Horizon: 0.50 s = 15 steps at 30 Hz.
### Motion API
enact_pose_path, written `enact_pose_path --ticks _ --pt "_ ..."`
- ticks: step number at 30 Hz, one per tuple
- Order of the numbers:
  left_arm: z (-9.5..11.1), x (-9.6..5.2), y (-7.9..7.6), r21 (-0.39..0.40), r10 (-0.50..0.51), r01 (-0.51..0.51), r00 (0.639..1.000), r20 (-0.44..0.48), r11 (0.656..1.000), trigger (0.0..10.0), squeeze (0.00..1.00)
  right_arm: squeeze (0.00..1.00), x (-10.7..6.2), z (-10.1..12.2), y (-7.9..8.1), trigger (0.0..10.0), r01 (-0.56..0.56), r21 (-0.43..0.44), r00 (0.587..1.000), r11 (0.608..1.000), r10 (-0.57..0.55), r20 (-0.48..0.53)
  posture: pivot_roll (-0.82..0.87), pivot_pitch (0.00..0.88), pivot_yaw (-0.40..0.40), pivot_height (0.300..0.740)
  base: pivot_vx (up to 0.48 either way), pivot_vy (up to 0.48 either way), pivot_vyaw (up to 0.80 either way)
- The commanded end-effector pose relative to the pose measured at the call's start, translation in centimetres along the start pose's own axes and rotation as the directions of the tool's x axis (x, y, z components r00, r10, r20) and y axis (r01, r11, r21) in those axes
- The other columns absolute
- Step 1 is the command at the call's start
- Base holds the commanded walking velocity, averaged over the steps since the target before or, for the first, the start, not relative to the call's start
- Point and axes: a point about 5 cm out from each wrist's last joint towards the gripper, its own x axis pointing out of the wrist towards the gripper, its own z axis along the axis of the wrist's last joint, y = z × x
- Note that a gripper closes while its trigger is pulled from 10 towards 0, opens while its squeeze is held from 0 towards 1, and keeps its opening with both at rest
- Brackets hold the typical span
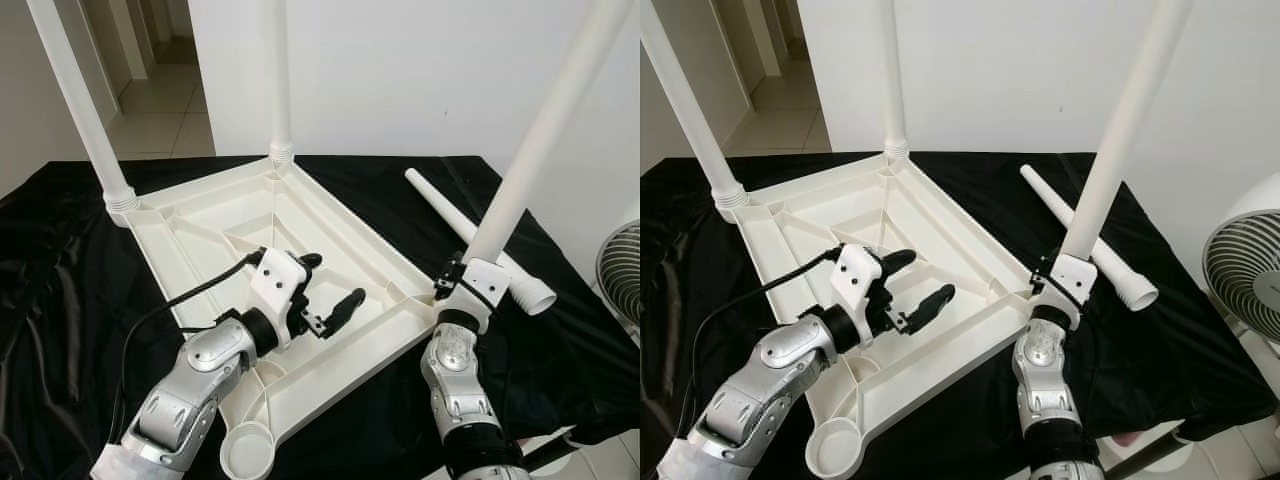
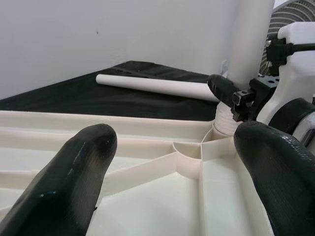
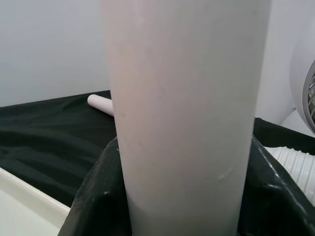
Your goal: Building children table
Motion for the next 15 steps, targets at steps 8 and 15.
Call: enact_pose_path --ticks 8,15 --pt "0.11 -0.04 -0.40 0.012 -0.061 0.061 0.998 -0.008 0.998 10.0 0.00 0.24 -1.23 -4.56 -3.30 10.0 0.099 -0.046 0.975 0.994 -0.106 -0.197 0.03 0.037 0.029 0.740 0.000 0.000 0.00" --pt "0.08 -0.04 -0.54 0.008 -0.064 0.064 0.998 -0.008 0.998 10.0 0.00 1.00 -1.14 -4.64 -3.63 10.0 0.110 -0.053 0.975 0.993 -0.118 -0.189 0.02 0.038 0.028 0.740 0.000 0.000 0.00"
